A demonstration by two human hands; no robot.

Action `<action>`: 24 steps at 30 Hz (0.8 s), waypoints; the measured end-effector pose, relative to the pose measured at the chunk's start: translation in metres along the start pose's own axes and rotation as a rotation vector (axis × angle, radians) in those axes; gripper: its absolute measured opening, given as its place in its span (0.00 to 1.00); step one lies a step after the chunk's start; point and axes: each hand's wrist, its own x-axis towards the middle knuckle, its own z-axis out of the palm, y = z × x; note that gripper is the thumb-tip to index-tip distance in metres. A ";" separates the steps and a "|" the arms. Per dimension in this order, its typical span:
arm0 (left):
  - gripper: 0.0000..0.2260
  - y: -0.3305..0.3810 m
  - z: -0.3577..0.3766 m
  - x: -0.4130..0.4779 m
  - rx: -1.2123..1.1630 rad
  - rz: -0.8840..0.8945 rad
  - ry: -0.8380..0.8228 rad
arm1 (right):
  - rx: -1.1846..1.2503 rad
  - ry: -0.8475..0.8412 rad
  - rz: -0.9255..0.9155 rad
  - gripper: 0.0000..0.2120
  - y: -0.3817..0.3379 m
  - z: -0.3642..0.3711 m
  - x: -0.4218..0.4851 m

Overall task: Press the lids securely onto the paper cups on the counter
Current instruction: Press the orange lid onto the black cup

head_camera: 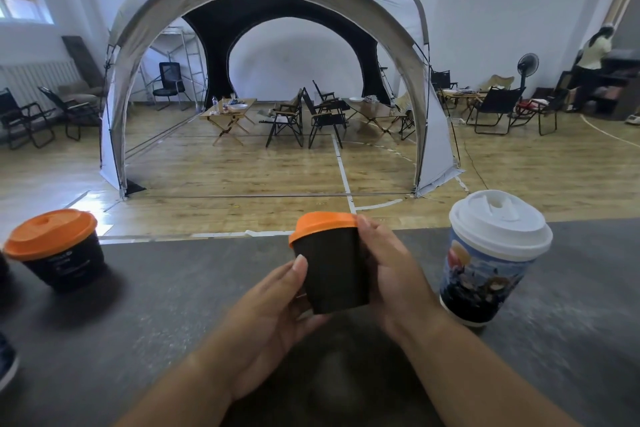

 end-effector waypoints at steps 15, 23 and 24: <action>0.36 -0.003 -0.013 0.008 0.281 0.126 0.187 | -0.057 -0.078 0.031 0.27 -0.005 0.003 -0.007; 0.44 0.013 -0.011 -0.004 0.598 0.272 0.220 | -0.132 -0.242 0.083 0.28 -0.006 0.011 -0.018; 0.41 0.018 -0.011 -0.009 0.640 0.301 0.242 | -0.144 -0.259 0.108 0.28 -0.005 0.015 -0.021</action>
